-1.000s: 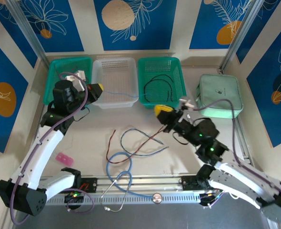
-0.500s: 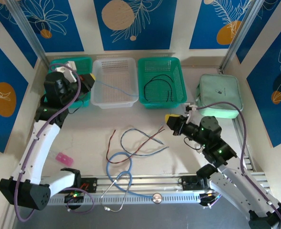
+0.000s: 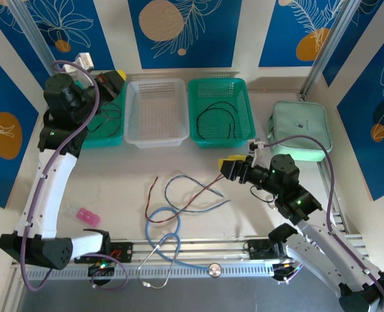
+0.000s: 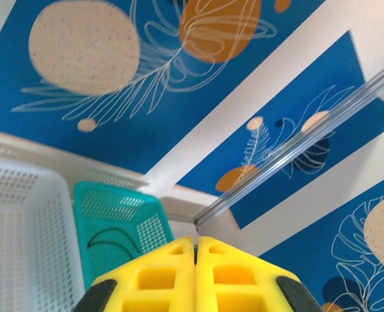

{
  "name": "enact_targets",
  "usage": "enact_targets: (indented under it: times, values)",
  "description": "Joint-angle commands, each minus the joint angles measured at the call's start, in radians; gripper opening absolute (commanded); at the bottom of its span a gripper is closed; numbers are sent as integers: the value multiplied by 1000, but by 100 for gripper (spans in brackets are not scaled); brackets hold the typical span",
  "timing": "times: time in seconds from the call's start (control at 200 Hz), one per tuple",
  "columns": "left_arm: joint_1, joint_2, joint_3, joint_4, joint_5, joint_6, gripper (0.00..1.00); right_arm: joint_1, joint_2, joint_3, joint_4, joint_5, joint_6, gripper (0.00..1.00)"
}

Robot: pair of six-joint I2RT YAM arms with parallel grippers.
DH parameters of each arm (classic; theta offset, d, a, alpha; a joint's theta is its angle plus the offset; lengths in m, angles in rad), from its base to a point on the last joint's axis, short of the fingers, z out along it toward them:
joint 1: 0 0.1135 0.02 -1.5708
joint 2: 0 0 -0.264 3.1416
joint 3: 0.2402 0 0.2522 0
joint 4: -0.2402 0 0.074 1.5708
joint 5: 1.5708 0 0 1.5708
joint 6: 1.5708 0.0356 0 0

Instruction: Untangle the cables

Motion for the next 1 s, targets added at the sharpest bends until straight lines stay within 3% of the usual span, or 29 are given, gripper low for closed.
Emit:
enact_targets:
  times: [0.0,0.3,0.55,0.675,0.995]
  values:
    - [5,28,101,32,13,14,0,-6,-13,36,-1,5,-14,66]
    - [5,208,355,74,9,-19,0,-13,-48,60,-67,56,-30,67]
    - [5,321,442,141,-22,-41,0,-32,-77,66,-101,74,-27,67]
    - [5,383,422,133,12,-20,0,-35,-80,66,-102,72,-25,67]
    - [-13,544,142,80,48,101,0,-37,-81,69,-108,50,-9,68]
